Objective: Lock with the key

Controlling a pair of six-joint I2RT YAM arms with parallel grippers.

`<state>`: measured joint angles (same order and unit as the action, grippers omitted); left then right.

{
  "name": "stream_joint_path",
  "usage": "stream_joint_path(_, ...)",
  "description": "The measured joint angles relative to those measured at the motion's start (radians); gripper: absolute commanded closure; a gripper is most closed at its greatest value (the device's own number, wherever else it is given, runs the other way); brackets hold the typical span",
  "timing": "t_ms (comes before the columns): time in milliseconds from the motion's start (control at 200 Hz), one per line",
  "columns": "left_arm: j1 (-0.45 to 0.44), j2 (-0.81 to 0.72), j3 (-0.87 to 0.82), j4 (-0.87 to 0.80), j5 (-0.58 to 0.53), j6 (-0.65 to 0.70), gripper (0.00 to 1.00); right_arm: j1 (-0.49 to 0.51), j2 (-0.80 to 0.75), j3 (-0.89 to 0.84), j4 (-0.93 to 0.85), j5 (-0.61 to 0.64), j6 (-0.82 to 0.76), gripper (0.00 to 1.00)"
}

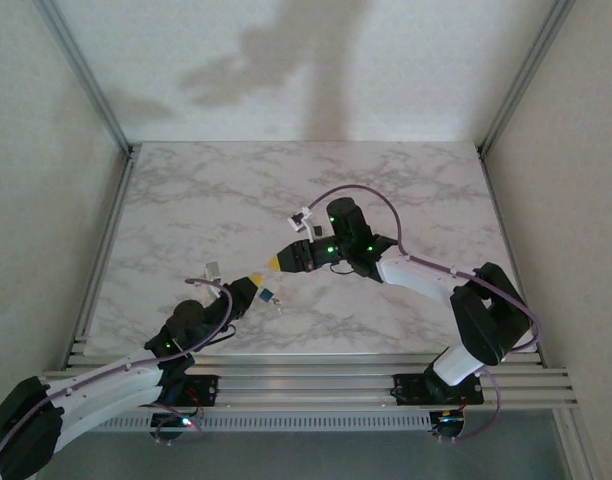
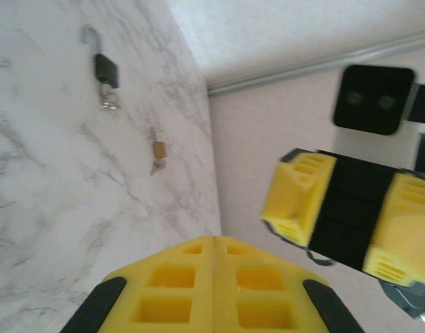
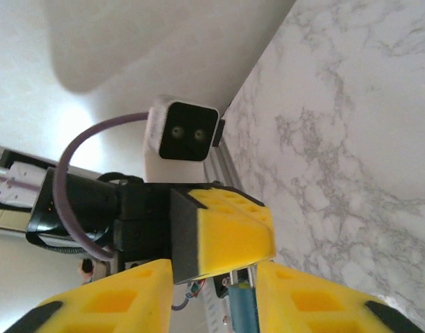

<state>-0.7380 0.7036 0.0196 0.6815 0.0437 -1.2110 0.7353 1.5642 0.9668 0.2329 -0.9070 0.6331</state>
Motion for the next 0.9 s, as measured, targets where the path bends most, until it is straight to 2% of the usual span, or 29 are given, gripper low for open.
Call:
stream_joint_path(110, 0.029, 0.03, 0.0, -0.021, -0.003, -0.033, 1.0, -0.019, -0.023, -0.008, 0.002, 0.026, -0.006, 0.45)
stream_joint_path(230, 0.05, 0.067, 0.0, -0.027, -0.004, -0.061, 1.0, -0.025, -0.032, -0.023, 0.011, 0.051, -0.005, 0.42)
stream_joint_path(506, 0.1, 0.128, 0.003, 0.009, -0.007, -0.123, 1.0, -0.026, -0.003, -0.074, 0.122, 0.068, 0.075, 0.43)
stream_joint_path(901, 0.11, 0.154, 0.003, 0.116, -0.064, -0.194, 1.0, -0.026, 0.056, -0.087, 0.243, 0.066, 0.181, 0.48)
